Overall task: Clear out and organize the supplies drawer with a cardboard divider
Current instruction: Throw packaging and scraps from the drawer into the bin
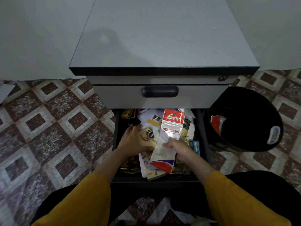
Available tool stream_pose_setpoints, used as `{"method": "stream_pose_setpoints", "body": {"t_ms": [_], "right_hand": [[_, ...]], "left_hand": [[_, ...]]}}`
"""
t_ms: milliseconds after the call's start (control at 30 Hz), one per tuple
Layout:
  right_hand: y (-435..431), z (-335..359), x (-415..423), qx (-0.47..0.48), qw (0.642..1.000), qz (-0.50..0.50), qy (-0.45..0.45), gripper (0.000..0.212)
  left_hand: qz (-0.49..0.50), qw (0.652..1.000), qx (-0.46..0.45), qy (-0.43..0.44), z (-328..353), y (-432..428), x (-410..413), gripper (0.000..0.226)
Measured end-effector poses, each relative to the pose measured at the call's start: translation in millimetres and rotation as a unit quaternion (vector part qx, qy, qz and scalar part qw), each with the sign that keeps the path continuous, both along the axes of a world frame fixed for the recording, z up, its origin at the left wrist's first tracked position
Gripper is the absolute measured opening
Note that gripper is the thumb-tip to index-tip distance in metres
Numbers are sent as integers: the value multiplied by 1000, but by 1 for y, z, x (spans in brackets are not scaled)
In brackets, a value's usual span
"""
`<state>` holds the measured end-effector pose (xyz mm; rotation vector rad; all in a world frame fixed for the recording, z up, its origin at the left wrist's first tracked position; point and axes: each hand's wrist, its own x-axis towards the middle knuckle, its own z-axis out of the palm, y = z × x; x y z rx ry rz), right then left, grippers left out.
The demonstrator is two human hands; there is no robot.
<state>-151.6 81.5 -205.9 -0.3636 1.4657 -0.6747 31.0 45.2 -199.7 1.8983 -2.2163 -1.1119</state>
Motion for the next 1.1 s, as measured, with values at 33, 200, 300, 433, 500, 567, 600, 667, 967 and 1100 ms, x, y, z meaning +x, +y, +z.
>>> {"method": "stream_pose_setpoints", "body": {"t_ms": [33,200,300,433,500,567,600,667,967,1100], "right_hand": [[1,0,-1,4,1000,-11,-14,17],[2,5,-4,4,997,-42,-66,16],[5,9,-6,-10,995,-41,-91,17],[7,10,-8,-30,992,-55,-113,19],[9,11,-9,-33,992,-55,-110,19],[11,11,-10,-32,992,-59,-102,18],[12,11,-11,-33,993,-62,-99,19],[14,10,-12,-34,992,-67,-98,22],[18,16,-17,-36,990,-77,-112,21],[19,16,-15,-41,989,-69,-124,22]], "left_hand": [[7,1000,-9,1,3,2,-1,100],[28,994,-108,-14,13,10,-3,87],[52,986,-159,8,17,15,-6,83],[64,979,-185,49,19,22,-11,84],[54,979,-187,58,19,28,-13,82],[54,979,-179,76,19,33,-15,70],[58,980,-173,82,19,34,-16,64],[79,982,-147,85,19,33,-16,60],[117,989,-52,76,14,21,-8,49],[145,979,-65,125,18,22,-10,46]]}}
